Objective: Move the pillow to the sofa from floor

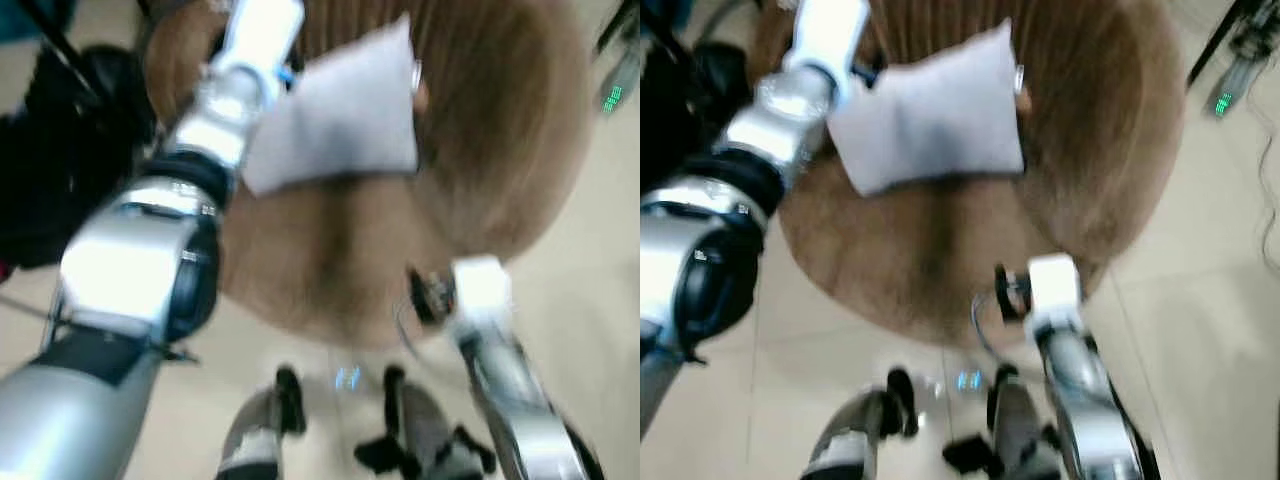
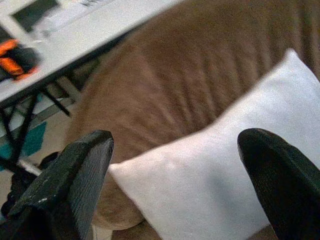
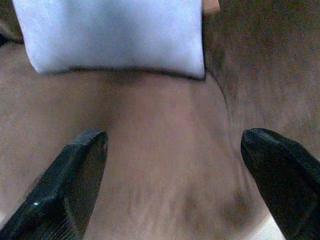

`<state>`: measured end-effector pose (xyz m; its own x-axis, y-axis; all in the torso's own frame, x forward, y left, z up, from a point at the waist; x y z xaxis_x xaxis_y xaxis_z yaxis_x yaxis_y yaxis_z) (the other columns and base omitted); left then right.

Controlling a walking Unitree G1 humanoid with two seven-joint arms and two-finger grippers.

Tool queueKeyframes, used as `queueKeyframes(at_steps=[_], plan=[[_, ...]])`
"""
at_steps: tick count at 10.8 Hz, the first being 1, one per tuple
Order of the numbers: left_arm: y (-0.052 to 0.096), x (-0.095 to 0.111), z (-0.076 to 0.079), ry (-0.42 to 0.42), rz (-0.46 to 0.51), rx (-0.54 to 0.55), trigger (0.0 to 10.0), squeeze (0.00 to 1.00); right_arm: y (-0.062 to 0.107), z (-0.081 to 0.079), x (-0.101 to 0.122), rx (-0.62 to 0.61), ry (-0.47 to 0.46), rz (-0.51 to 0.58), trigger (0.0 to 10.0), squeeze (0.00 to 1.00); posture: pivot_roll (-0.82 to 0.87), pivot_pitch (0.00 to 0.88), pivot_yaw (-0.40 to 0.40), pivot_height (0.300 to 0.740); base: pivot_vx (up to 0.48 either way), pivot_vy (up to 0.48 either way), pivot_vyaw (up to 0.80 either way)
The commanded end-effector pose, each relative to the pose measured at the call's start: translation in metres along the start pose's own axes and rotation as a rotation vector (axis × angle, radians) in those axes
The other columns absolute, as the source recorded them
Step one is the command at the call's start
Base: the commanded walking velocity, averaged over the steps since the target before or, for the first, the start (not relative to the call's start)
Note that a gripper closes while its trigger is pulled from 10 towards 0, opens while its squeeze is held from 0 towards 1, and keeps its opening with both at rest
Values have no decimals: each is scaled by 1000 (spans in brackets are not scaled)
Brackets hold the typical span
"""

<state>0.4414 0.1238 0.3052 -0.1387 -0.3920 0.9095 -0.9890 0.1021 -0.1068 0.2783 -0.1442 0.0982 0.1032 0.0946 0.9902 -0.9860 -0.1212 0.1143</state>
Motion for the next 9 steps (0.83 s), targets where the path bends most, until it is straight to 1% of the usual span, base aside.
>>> queueKeyframes(at_steps=[1, 2, 3, 4, 5, 6, 7, 8, 9], plan=[[2, -15, -9, 48, -31, 15, 10000, 0, -3, -2, -16, 35, -23, -66, 10000, 0, -34, 112, 27, 740, 0, 0, 0], [6, -31, -18, 77, -59, 35, 10000, 0, -13, 0, -18, 73, -22, -87, 10000, 0, 8, 96, 3, 740, 0, 0, 0], [11, -52, -26, 93, -98, 51, 10000, 0, -19, 5, -21, 93, -29, -103, 10000, 0, 51, 85, -26, 740, 0, 0, 0], [16, -67, -29, 94, -129, 54, 10000, 0, -23, 10, -23, 99, -30, -110, 10000, 0, 75, 76, -46, 740, 0, 0, 0], [27, -99, -28, 124, -191, 50, 10000, 0, -25, 14, -26, 110, -30, -118, 10000, 0, 102, 65, -65, 740, 0, 0, 0], [40, -131, -10, 119, -238, -18, 10000, 0, -26, 17, -30, 119, -37, -120, 10000, 0, 117, 46, -71, 740, 0, 0, 0], [56, -157, -1, 201, -278, -29, 10000, 0, -23, 18, -34, 124, -58, -119, 10000, 0, 119, 38, -72, 740, 0, 0, 0], [69, -178, 4, 189, -315, -42, 10000, 0, -20, 17, -42, 128, -62, -133, 10000, 0, 128, 21, -68, 740, 0, 0, 0], [87, -199, 9, 232, -350, -29, 10000, 0, -14, 14, -54, 150, -68, -163, 10000, 0, 138, 13, -66, 740, 0, 0, 0]])
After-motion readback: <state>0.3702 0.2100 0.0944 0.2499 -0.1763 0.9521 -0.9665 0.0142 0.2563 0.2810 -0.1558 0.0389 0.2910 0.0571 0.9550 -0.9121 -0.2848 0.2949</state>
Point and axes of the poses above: a point about 5 cm out from each wrist's last joint towards the gripper, its own y axis pointing back from the gripper into the wrist, its own x axis along the axis of the wrist's last joint, z = x × y, the point moved 1 cm from there along -y, pointing out of the wrist towards the gripper, and after that the axes turned 2 degrees about -y, right-handed, at the moved point
